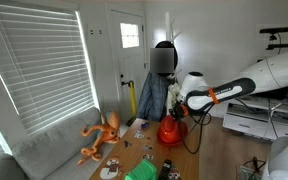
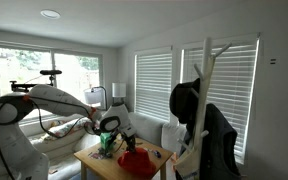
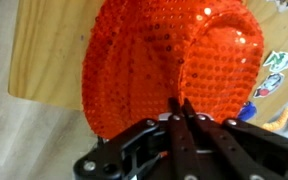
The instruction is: Pick up the black hat and hang it on the coat hanger, pick up the orange hate and hang it on top of the black hat
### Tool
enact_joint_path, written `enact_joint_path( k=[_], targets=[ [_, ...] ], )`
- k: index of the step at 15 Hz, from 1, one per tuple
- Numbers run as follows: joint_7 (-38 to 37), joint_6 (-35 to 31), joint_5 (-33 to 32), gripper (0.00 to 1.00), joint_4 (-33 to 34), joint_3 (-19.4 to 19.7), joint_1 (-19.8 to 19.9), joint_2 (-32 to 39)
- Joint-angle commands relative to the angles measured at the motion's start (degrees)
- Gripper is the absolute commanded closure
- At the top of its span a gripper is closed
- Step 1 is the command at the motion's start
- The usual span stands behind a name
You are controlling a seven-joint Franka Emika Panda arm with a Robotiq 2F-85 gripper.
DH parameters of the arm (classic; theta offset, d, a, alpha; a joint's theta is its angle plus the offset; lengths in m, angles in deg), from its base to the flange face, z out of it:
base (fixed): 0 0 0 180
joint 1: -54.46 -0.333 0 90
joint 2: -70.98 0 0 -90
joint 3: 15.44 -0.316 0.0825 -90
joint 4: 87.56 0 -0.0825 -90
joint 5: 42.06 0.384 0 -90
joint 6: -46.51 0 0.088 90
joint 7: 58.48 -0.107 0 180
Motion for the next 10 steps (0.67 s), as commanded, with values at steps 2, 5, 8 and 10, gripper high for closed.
enact_joint_path(
  k=[2,5,8,10],
  targets=[
    [0.34,3.51,-4.53,0.99,6.78,-1.15,1.52,-1.82],
    [1.00,4.64,-7.96,0.99,12.07,-2.23,1.18,-1.35],
    [2.11,5.00,-11.54,0.99,16.99,-3.54,0.79,-0.40],
    [3.09,4.83,-13.74,0.99,20.11,-4.44,0.56,0.30]
  ],
)
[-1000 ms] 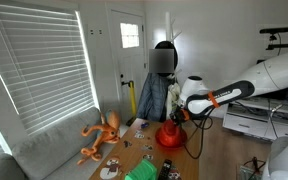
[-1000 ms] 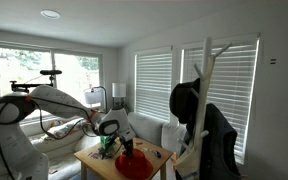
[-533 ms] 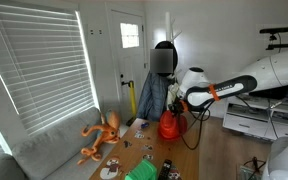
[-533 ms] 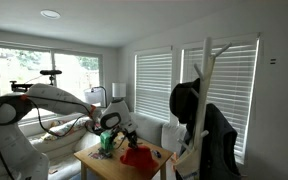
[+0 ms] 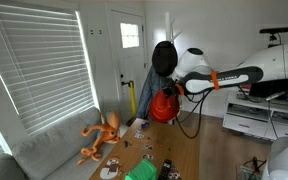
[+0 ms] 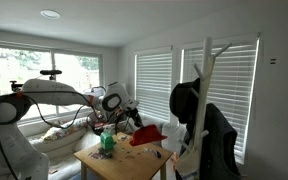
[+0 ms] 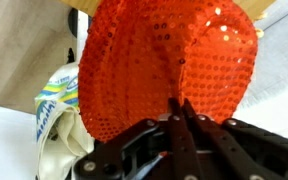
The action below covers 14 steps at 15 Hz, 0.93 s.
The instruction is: Pick up the black hat and hang it on the coat hanger, pick up the orange hate and hang it on top of the black hat
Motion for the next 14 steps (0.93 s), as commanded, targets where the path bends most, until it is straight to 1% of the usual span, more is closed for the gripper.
enact_joint_path(
  k=[1,3,5,6,7,11,12,14],
  targets=[
    [2.39,1.59,-4.13,0.99,6.70,-1.66,-0.11,1.92],
    [3.90,1.18,-5.94,0.99,9.29,-2.38,-0.36,2.63],
    [4.97,0.05,-6.34,0.99,10.62,-2.34,-0.70,3.25],
    [5.37,-1.22,-4.92,0.99,10.27,-1.65,-1.16,3.44],
    [4.18,-0.02,-5.07,0.96,8.67,-1.97,-0.92,1.92],
    [4.41,-0.68,-5.08,0.96,9.13,-1.81,-1.00,2.75],
    [4.42,-0.69,-5.08,0.99,9.13,-1.81,-1.01,2.80],
    [5.89,-0.16,-7.52,0.99,10.78,-2.16,-0.46,2.89]
  ],
)
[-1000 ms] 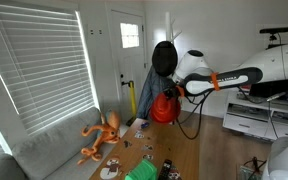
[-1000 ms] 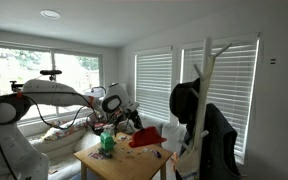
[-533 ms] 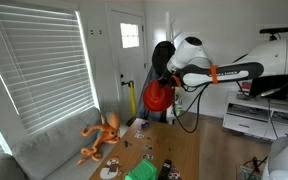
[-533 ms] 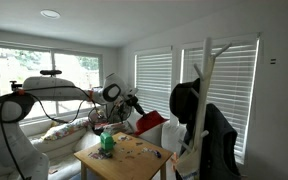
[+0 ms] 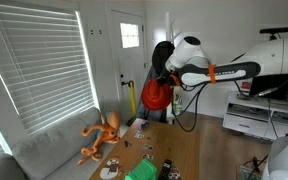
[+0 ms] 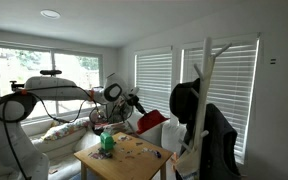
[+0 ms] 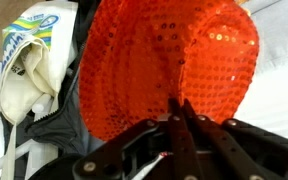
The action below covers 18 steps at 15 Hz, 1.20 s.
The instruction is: Pick up the black hat and hang it on the coat hanger, pick up the orange hate and hang it on top of the black hat
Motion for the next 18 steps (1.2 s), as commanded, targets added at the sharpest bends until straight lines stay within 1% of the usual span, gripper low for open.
enact_joint_path(
  k=[1,7,12,14,18],
  targets=[
    [2.09,0.49,-3.54,0.99,2.63,-0.04,0.11,0.28],
    [4.92,-1.30,-9.60,0.99,7.51,-1.54,0.04,1.00],
    [6.72,-2.86,-16.54,0.99,10.99,-2.31,1.04,1.29],
    [5.72,-3.77,-20.12,0.99,11.91,-2.46,1.63,1.62],
    [1.84,-2.85,-28.95,0.99,14.14,-2.80,2.68,2.55]
  ],
)
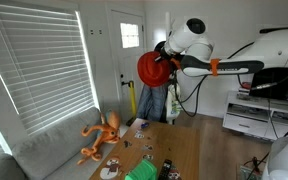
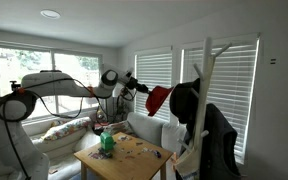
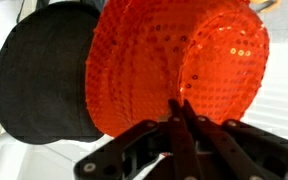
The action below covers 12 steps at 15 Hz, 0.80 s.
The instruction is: Pick up the black hat and hang it on the coat hanger, pick up the orange hate and hang it on top of the black hat
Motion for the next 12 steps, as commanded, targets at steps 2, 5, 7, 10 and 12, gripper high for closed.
enact_joint_path(
  k=[2,5,7,10,12],
  targets=[
    [-5.31,-0.07,-11.71,0.99,4.04,-0.31,1.86,2.49],
    [-9.06,0.31,-18.19,0.99,5.36,0.82,1.36,3.52],
    [-11.52,1.08,-21.80,0.99,6.17,1.49,0.81,4.21],
    [-15.30,3.50,-26.39,0.99,6.35,2.63,0.23,4.68],
    [-17.13,5.06,-27.90,0.99,6.22,3.67,-0.44,4.93]
  ],
)
